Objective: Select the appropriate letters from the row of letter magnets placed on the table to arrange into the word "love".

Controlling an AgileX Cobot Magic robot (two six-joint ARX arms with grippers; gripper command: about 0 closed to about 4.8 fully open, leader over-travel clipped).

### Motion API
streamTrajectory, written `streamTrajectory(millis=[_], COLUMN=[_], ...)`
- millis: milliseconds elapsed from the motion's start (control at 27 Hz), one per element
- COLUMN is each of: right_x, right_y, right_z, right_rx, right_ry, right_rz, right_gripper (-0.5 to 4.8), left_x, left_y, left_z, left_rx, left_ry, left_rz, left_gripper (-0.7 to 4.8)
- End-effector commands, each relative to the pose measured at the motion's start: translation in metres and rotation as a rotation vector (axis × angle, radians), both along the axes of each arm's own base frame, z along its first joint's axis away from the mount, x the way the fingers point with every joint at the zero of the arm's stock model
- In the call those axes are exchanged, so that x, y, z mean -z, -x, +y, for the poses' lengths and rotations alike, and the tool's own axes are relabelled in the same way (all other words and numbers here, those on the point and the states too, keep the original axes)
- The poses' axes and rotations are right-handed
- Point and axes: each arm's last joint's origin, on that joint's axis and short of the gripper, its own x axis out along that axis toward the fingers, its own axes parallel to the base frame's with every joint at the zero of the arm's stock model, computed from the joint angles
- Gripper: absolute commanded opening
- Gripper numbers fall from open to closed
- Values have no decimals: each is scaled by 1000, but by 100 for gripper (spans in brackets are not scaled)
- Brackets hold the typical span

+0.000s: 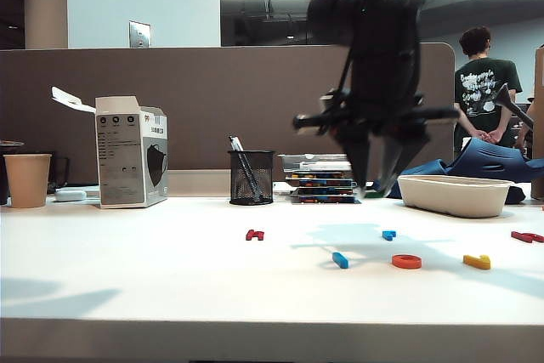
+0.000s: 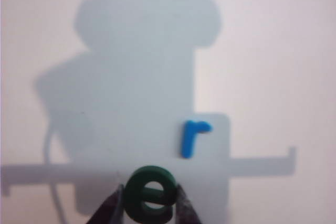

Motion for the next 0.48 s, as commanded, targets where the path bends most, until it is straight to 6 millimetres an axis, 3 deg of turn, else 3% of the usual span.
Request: streamTrajectory(millis=[37,297,482], right_x=[-19,-41,-46], right_y=[4,15,20], right_z=[-11,-31,-34], right_rx=[7,44,-14], right_ry=[17,31,76], right_rz=[-32,-19,-7], right_gripper=[106,106,106], left_x=[-2,-2,-2], left_y=[0,0,0], left_z=[1,1,1], left_rx=[0,0,0], left_ry=[7,7,7], left_rz=[-10,-10,-10], left_gripper=[-4,-4,-4])
